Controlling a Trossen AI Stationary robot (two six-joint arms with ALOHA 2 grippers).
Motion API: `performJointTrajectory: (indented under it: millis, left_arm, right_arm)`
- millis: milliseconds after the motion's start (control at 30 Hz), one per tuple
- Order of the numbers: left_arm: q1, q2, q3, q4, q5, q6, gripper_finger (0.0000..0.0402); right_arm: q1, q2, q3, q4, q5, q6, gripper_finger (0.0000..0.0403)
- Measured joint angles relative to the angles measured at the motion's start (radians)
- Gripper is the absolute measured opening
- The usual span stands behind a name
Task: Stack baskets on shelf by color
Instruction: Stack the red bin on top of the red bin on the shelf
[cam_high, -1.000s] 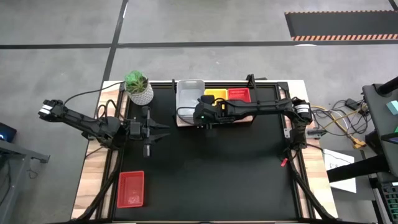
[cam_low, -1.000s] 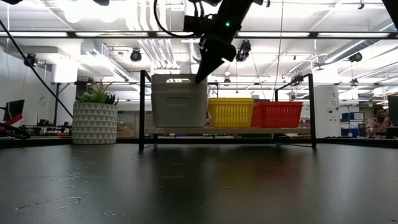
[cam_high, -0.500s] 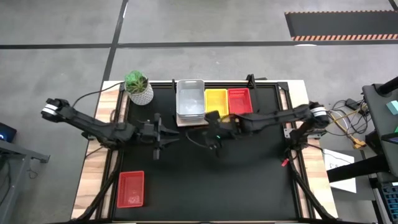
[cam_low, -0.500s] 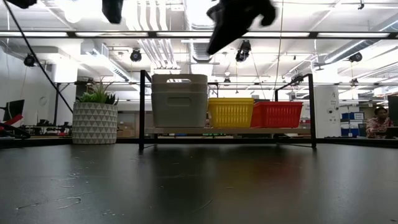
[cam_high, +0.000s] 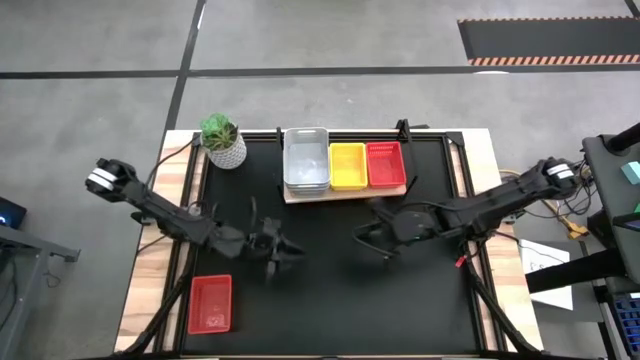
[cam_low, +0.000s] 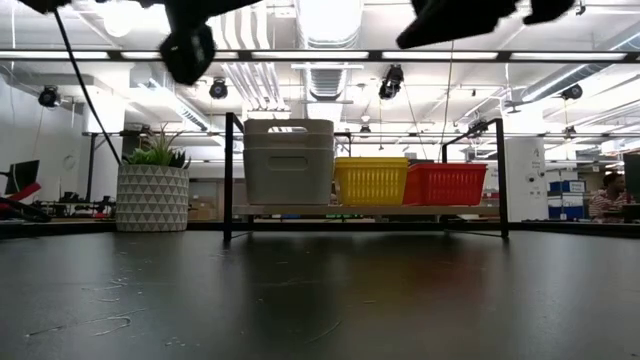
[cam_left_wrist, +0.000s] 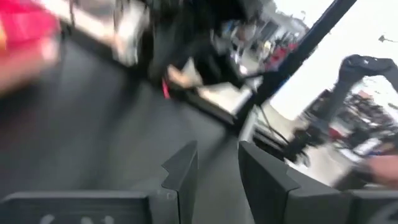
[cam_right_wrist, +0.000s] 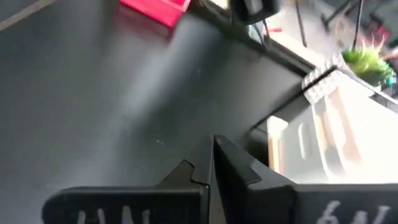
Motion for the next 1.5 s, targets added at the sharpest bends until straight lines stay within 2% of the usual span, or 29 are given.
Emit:
performJointTrajectory:
  millis: [167,333,433,533,600,633,833,1033,1167,1267,1400,1500]
  left_arm:
    - [-0.085,0.028,0.100,-0.297,-0.009,-0.405,0.0096]
    - [-0.192,0.098,0.273,-0.690,0.006,-0.867,0.0075]
    - [-0.251,0.156,0.429,-1.023,0.106,-1.099,0.0056]
    - [-0.297,0.232,0.581,-1.415,0.250,-1.329,0.0037]
    - [-0.321,0.278,0.650,-1.609,0.312,-1.407,0.0027]
    - [-0.332,0.295,0.671,-1.653,0.316,-1.425,0.0024]
    - [-0.348,0.314,0.653,-1.694,0.351,-1.467,0.0041]
    - [-0.353,0.296,0.565,-1.694,0.390,-1.538,0.0114]
    - [-0.354,0.296,0.480,-1.592,0.401,-1.570,0.0166]
    - [-0.354,0.296,0.425,-1.532,0.401,-1.562,0.0190]
    - [-0.345,0.298,0.350,-1.532,0.452,-1.527,0.0191]
    - [-0.328,0.298,0.357,-1.486,0.459,-1.419,0.0150]
  right_arm:
    - [0.044,-0.097,-0.190,0.229,-0.004,-0.015,0.0009]
    - [0.047,-0.151,-0.276,0.361,0.001,-0.036,0.0009]
    - [0.048,-0.161,-0.279,0.372,0.000,-0.042,0.0009]
    - [0.049,-0.162,-0.279,0.368,0.000,-0.051,0.0009]
    - [0.049,-0.163,-0.279,0.365,-0.001,-0.064,0.0009]
    - [0.049,-0.164,-0.279,0.364,-0.002,-0.065,0.0009]
    - [0.050,-0.167,-0.279,0.349,-0.024,-0.064,0.0009]
    - [0.050,-0.166,-0.279,0.343,-0.052,-0.076,0.0009]
    - [0.050,-0.173,-0.279,0.335,-0.052,-0.080,0.0009]
    - [0.050,-0.177,-0.279,0.323,-0.052,-0.091,0.0009]
    - [0.054,-0.179,-0.279,0.302,-0.053,-0.044,0.0009]
    - [0.087,-0.178,-0.304,0.283,-0.071,0.024,0.0009]
